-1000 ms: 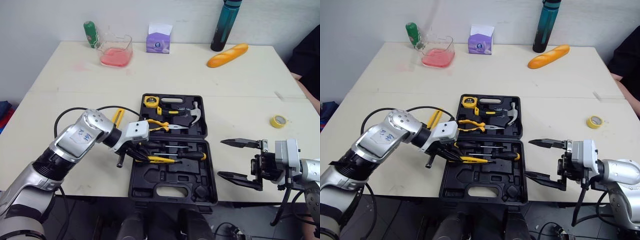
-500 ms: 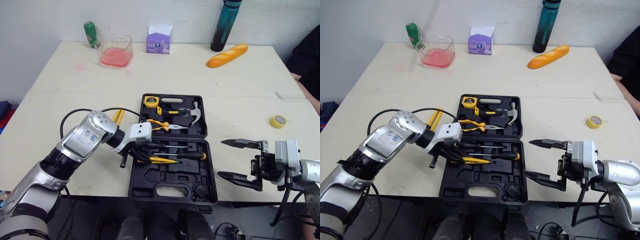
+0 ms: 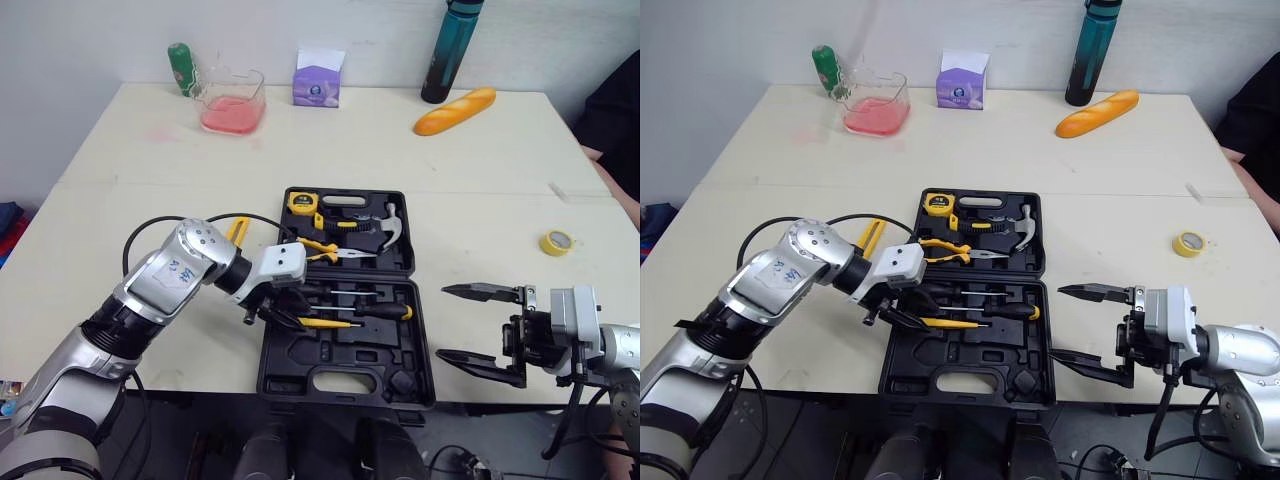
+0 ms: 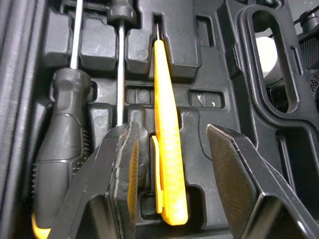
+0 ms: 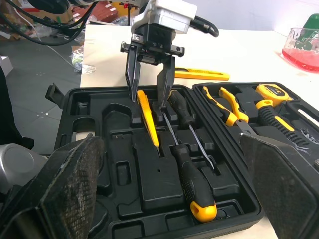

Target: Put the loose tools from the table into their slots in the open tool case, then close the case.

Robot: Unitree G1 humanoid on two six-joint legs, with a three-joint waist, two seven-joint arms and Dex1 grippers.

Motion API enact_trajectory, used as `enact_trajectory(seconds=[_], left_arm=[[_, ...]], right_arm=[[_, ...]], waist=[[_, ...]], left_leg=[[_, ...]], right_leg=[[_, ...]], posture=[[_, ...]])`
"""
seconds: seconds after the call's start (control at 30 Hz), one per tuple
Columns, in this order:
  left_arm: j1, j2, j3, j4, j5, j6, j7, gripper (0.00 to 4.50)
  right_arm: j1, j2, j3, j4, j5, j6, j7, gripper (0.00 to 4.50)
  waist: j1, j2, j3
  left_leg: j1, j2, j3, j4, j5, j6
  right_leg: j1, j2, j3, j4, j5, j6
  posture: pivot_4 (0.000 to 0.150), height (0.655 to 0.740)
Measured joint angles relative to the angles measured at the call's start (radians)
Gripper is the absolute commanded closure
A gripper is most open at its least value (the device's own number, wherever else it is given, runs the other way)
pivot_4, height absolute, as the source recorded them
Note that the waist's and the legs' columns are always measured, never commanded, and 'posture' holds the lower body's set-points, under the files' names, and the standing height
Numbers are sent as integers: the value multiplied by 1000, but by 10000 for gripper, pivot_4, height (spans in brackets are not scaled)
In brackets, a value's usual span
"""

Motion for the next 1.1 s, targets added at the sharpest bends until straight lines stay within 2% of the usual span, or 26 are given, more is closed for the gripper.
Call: enact_trajectory(seconds=[0.2,0.37,0.57,0.67,0.77,0.8,1.1], left_arm=[[30,-12,68,-1,-33,-75,-1,21982],[96,-34,204,6,-80,-242,1,21982],[235,-42,334,-8,-126,-394,9,21982],[292,-51,343,-38,-133,-422,20,30437],[333,-75,349,-74,-119,-483,53,43707],[344,-80,339,-79,-109,-503,57,44814],[369,-111,214,-55,25,-612,96,44814]], right_arm=[[4,1,0,9,0,-16,10,0],[4,1,-1,56,-1,-40,31,0],[13,24,-26,103,-10,-116,47,0],[28,26,-27,122,-13,-128,54,0],[47,30,-27,126,-17,-151,64,0],[50,33,-27,129,-19,-155,65,0],[44,36,-20,174,-28,-193,91,0]], waist=[[0,0,0],[0,0,0],[-2,0,0],[1,0,0],[3,0,0],[2,0,0],[0,0,0]], left_leg=[[0,0,0,1,0,0],[0,1,0,1,0,0],[0,2,0,1,0,0],[0,2,-1,2,0,0],[0,2,-2,2,-1,1],[0,2,-1,3,-1,2],[1,2,-1,3,-1,2]], right_leg=[[0,0,0,0,0,0],[0,0,0,1,0,0],[1,0,0,1,0,0],[1,-1,0,1,0,0],[2,-2,-1,0,0,1],[2,-2,-1,0,0,1],[2,-2,-1,0,1,1]], posture=[[1500,7400],[1500,7400],[1500,7400],[1500,7400],[1500,7400],[1500,7400],[1500,7400]])
